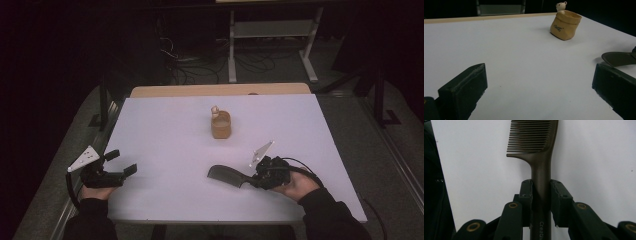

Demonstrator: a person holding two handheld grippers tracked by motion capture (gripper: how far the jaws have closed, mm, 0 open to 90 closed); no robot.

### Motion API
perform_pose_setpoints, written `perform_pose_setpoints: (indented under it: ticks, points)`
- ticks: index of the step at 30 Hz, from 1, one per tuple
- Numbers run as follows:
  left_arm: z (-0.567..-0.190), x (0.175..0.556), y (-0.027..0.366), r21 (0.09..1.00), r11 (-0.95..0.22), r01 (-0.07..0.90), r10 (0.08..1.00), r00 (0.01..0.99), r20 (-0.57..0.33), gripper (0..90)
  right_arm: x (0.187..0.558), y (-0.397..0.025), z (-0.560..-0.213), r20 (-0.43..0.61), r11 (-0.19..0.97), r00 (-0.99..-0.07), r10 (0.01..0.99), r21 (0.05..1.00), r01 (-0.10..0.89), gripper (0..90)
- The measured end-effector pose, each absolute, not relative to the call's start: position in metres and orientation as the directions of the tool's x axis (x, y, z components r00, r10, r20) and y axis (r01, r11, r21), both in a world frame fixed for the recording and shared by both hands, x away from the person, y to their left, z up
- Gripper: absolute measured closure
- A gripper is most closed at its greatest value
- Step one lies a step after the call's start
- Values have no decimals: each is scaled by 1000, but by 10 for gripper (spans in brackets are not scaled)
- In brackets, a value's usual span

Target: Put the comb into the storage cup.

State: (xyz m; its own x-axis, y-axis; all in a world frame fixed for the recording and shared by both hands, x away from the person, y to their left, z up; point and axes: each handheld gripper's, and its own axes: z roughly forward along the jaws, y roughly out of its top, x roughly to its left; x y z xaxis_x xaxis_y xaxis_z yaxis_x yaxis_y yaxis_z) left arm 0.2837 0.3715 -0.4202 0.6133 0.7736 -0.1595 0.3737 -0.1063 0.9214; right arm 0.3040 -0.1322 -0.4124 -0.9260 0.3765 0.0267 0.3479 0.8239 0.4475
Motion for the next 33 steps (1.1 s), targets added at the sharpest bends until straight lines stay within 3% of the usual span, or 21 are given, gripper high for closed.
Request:
perform_pose_setpoints:
  ticks: [33]
  points:
    - [-421,284,371,920,-110,376,772,616,-159,0,313,-124,-379,-7,804,-935,356,512,302,712]
